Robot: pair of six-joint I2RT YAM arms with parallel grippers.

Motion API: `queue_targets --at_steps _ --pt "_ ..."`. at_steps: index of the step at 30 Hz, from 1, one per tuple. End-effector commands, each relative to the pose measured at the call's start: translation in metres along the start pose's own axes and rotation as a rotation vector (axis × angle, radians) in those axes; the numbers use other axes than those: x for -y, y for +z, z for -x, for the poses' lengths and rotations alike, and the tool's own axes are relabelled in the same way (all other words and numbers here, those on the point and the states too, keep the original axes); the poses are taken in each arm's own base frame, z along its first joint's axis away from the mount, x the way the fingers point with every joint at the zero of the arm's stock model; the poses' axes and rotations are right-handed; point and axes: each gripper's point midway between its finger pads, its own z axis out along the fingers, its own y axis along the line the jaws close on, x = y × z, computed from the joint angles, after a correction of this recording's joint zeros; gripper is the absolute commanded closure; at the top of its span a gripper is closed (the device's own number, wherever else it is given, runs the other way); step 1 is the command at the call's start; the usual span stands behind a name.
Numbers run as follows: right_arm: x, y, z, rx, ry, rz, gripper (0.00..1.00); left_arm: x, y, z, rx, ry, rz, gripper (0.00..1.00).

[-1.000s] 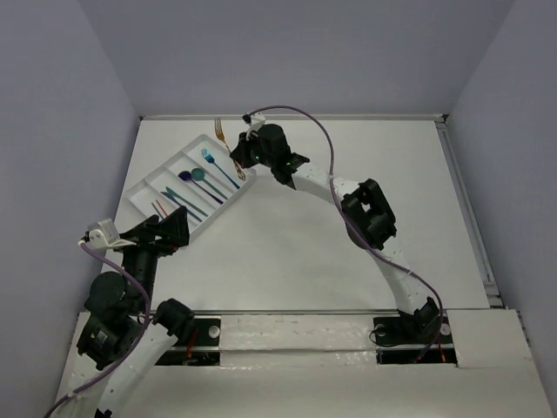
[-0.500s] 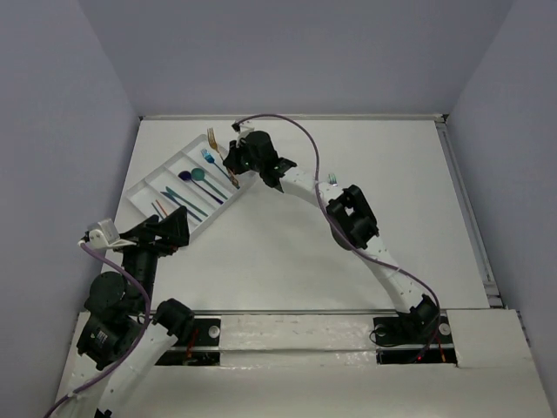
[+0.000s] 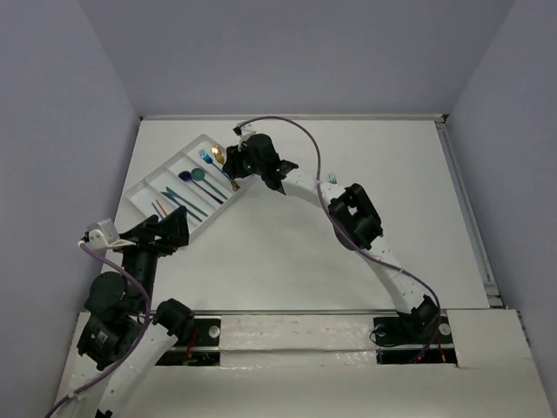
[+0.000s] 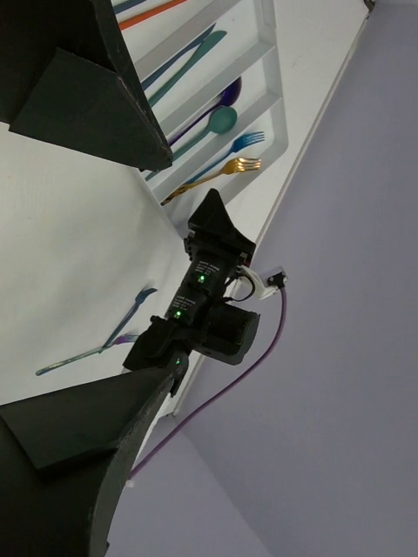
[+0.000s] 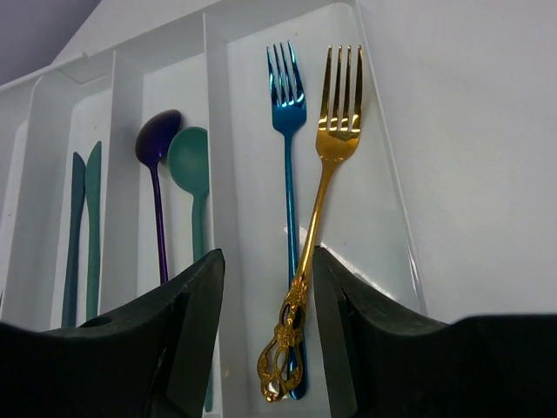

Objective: Sort the eating utensils into containers

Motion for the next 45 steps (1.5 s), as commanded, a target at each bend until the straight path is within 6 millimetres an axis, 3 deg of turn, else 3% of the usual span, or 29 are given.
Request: queue_targets --at_steps 1,3,5,6,7,8,9,10,11,13,16,19,22,23,24,27,31,45 --pt "-0.032 -0.052 0.104 0.227 -0.045 -0.005 0.49 0.004 0.003 0.003 0.02 0.0 -0.016 0.01" --pt "-0.03 -0.082 0.117 0.261 -0.054 -0.054 0.49 0.004 0.002 0.003 0.02 0.001 -0.019 0.01" --pt "-0.015 -0.107 0.126 0.306 -0.053 -0.159 0.5 0.004 0.002 0.004 0.023 -0.001 -0.021 0.01" --pt "0.008 -0.117 0.095 0.246 -0.047 -0.228 0.51 0.004 0.001 0.005 0.024 -0.002 -0.022 0.01" --pt "0.018 -0.145 0.112 0.283 -0.038 -0.304 0.52 0.004 0.001 0.005 0.026 -0.001 -0.021 0.01" --pt "0.031 -0.158 0.105 0.262 -0.026 -0.355 0.53 0.004 0.001 0.005 0.028 -0.003 -0.024 0.01" --pt "0.047 -0.171 0.087 0.209 0.004 -0.414 0.55 0.005 0.0 0.006 0.029 -0.004 -0.027 0.01" --pt "0.078 -0.189 0.052 0.132 0.034 -0.49 0.56 0.005 0.0 0.006 0.031 -0.007 -0.029 0.01" --pt "0.085 -0.212 0.055 0.136 0.057 -0.518 0.57 0.005 -0.001 0.006 0.031 -0.007 -0.033 0.01" --pt "0.112 -0.248 0.015 0.049 0.109 -0.575 0.59 0.005 -0.001 0.007 0.033 -0.007 -0.034 0.01" --pt "0.126 -0.274 -0.018 -0.04 0.06 -0.585 0.6 0.007 -0.001 0.006 0.028 -0.009 -0.043 0.01" --pt "0.129 -0.275 -0.025 -0.115 -0.055 -0.551 0.6 0.008 0.0 0.005 0.024 -0.007 -0.045 0.01" --pt "0.138 -0.264 -0.026 -0.164 -0.15 -0.488 0.61 0.008 0.0 0.004 0.02 -0.006 -0.046 0.01" --pt "0.146 -0.261 -0.013 -0.167 -0.175 -0.475 0.61 0.008 0.0 0.004 0.02 -0.006 -0.042 0.01" --pt "0.152 -0.252 -0.023 -0.206 -0.173 -0.453 0.62 0.008 0.0 0.004 0.019 -0.006 -0.043 0.01" --pt "0.172 -0.241 -0.025 -0.271 -0.19 -0.452 0.61 0.008 0.001 0.003 0.018 -0.003 -0.043 0.01" --pt "0.182 -0.234 -0.039 -0.365 -0.213 -0.436 0.6 0.007 0.0 0.005 0.023 -0.006 -0.041 0.01" --pt "0.176 -0.217 -0.071 -0.465 -0.192 -0.318 0.6 0.008 0.001 0.004 0.02 -0.004 -0.041 0.01"
